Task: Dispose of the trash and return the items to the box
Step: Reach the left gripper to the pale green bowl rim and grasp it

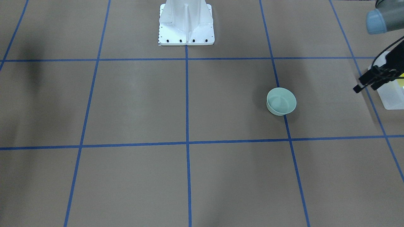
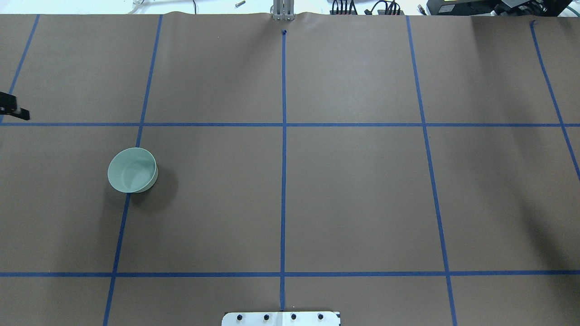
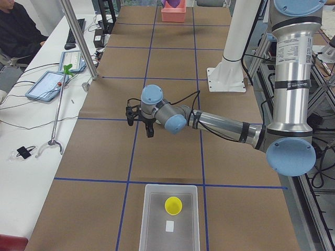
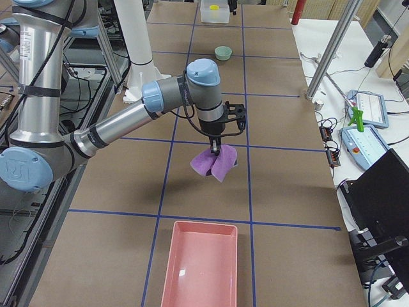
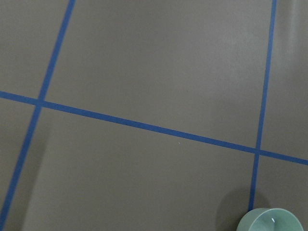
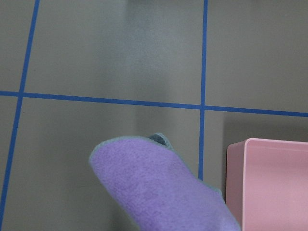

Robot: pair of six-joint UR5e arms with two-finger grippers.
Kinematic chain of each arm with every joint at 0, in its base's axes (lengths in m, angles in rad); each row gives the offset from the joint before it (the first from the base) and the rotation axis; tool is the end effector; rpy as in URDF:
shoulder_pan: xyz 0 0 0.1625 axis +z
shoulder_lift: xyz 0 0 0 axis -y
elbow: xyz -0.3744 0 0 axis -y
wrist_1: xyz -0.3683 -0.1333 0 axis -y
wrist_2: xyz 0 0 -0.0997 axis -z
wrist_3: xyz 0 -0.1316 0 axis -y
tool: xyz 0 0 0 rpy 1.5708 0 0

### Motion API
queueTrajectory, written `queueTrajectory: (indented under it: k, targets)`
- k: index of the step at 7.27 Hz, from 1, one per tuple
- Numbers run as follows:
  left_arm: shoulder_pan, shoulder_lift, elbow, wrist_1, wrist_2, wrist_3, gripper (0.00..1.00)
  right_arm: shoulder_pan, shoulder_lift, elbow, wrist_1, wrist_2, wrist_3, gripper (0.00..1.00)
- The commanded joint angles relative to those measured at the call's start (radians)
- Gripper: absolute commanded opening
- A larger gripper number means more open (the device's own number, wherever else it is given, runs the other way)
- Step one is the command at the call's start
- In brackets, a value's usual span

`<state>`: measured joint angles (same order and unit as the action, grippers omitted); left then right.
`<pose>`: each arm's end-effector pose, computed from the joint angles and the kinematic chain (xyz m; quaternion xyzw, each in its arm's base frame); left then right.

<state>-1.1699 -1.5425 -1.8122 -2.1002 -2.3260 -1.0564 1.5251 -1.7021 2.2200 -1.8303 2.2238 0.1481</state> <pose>0.1506 -0.4658 0.4620 0.0228 0.4809 -0.1522 0.8632 0.0353 -0.3961 0.4269 0.0907 -0.3284 0.0068 0.9402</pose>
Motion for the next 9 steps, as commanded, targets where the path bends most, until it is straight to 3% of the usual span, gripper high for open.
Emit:
queueTrajectory:
  k: [1, 2, 3, 7, 8, 9]
  targets:
    - [0.222, -0.045, 0.03, -0.098, 0.161, -0.217, 0.98, 0.018, -0.002, -0.031, 0.0, -0.039, -0.05, 0.0]
    - [0.33, -0.068, 0.049, -0.119, 0.271, -0.276, 0.98, 0.023, -0.002, -0.045, 0.003, -0.041, -0.056, 0.0]
    - [0.387, -0.086, 0.057, -0.123, 0.304, -0.316, 0.98, 0.029, -0.002, -0.052, 0.003, -0.052, -0.07, 0.0]
    - [0.415, -0.088, 0.079, -0.12, 0.304, -0.312, 0.97, 0.052, -0.005, -0.065, 0.0, -0.075, -0.091, 0.0]
    - [0.417, -0.09, 0.091, -0.12, 0.304, -0.313, 0.93, 0.052, -0.007, -0.066, -0.001, -0.076, -0.091, 0.0]
    - [0.436, -0.094, 0.102, -0.12, 0.304, -0.313, 0.62, 0.053, -0.01, -0.071, -0.001, -0.087, -0.093, 0.0]
